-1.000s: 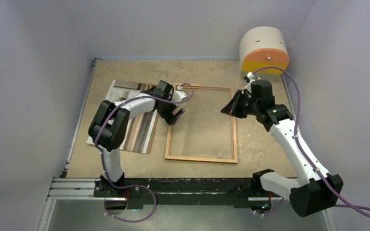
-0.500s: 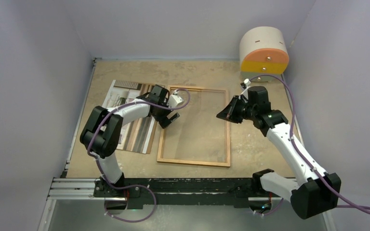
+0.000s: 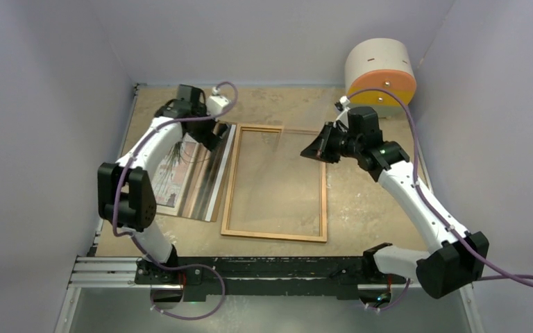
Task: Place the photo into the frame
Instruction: Place the photo frame item in the photo frame.
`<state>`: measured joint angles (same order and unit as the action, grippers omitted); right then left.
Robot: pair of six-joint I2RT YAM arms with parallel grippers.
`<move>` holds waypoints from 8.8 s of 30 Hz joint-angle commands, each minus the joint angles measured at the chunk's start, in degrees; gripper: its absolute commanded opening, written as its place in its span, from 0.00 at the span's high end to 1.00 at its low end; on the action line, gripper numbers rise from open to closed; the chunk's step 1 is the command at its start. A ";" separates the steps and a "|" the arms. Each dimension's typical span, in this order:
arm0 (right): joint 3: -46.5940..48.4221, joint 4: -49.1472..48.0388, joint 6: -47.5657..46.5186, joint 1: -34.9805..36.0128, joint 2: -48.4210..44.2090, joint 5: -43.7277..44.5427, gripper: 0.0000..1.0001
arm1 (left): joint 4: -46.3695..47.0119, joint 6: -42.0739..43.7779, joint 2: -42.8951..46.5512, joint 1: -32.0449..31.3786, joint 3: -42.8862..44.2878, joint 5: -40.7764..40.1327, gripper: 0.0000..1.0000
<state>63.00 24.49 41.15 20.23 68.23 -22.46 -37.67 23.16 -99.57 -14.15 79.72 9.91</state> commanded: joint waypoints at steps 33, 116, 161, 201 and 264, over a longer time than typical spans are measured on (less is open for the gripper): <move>-17.45 -28.81 -0.66 -2.40 14.11 -9.52 1.00 | -0.15 4.04 12.00 19.76 -12.97 2.59 0.00; -25.54 -50.56 6.26 -5.20 11.02 -15.62 1.00 | 13.94 0.17 0.62 -4.39 -20.71 -4.77 0.00; -24.38 -43.24 -0.34 -4.23 12.47 -11.31 0.98 | 12.20 2.25 3.36 -4.39 -21.80 -0.07 0.00; -25.57 -48.74 9.09 -0.80 9.66 -13.30 0.80 | 11.51 3.02 4.16 -4.39 -21.59 2.30 0.00; -11.75 -13.09 -13.32 -0.78 13.44 17.93 0.01 | 11.88 3.59 4.59 -4.39 -20.54 0.55 0.00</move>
<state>48.82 9.17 28.42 19.18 84.71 -7.77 -26.33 26.61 -96.95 -18.13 57.98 9.67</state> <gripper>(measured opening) 0.987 0.996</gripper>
